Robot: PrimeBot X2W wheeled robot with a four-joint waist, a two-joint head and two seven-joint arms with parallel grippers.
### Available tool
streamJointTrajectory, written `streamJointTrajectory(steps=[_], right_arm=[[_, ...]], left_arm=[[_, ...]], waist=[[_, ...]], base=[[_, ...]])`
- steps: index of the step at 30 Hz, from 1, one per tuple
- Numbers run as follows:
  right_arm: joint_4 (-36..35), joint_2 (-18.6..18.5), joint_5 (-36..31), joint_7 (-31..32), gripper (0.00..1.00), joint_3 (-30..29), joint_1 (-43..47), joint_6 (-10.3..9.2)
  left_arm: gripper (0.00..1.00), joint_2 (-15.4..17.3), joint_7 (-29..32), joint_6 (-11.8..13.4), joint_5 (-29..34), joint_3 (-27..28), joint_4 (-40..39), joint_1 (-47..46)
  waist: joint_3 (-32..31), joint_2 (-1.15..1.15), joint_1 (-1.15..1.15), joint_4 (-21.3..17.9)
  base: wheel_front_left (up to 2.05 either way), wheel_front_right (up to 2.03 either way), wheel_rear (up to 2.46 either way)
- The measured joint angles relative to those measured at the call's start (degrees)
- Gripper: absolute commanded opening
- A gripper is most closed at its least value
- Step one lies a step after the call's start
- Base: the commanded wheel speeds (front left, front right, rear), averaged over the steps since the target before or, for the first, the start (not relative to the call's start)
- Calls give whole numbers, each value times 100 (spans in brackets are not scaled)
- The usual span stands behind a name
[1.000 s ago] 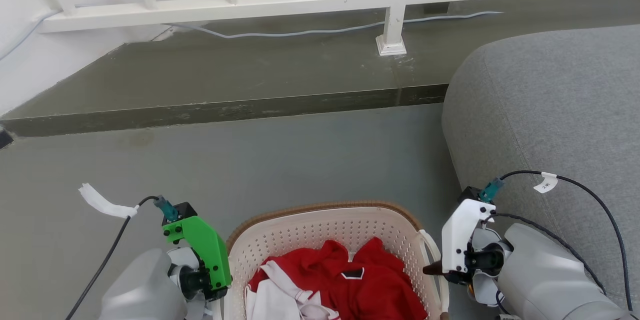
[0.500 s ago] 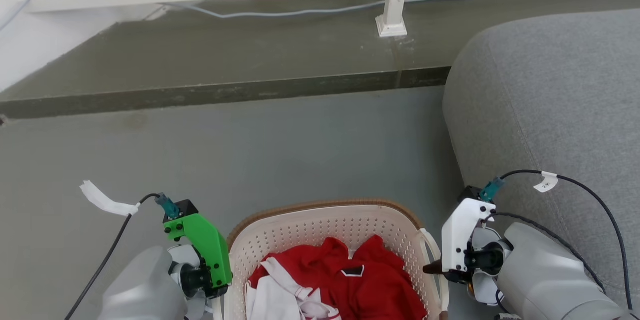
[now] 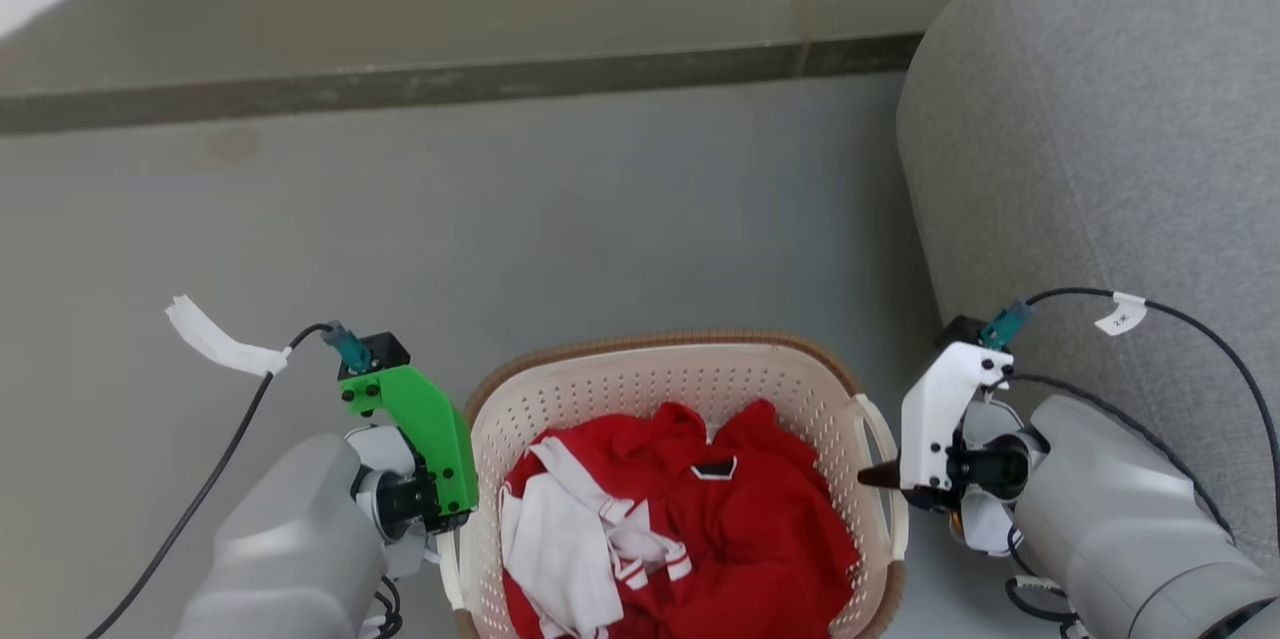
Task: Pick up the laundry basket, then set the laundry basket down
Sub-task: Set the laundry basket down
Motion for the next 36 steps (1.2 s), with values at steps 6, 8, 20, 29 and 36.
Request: streamJointTrajectory(steps=[6,8,20,29,36], right_arm=[[-157,-99,3,-62,0,5,-64,0],[-227,-141,2,-111,0,16,-73,0],[-798,-504,-73,-609,0,102,-407,-2],[-1170,-762,-202,-1109,0,183,-663,-2],[-1416,-906,-292,-1452,0,268,-868,-2]], left_arm=[[0,5,-68,90,-2,-65,-116,-34],[0,5,-120,116,-2,-112,-163,-68],[0,18,-476,364,-1,-333,-523,-487],[0,18,-892,597,15,-432,-761,-870],[0,18,-1323,751,66,-502,-860,-1173]], waist=[[365,0,0,10],[514,0,0,15],[1514,0,0,96],[2213,0,1,198],[2750,0,1,289]], base=[[0,0,0],[0,0,0],[0,0,0],[0,0,0],[0,0,0]])
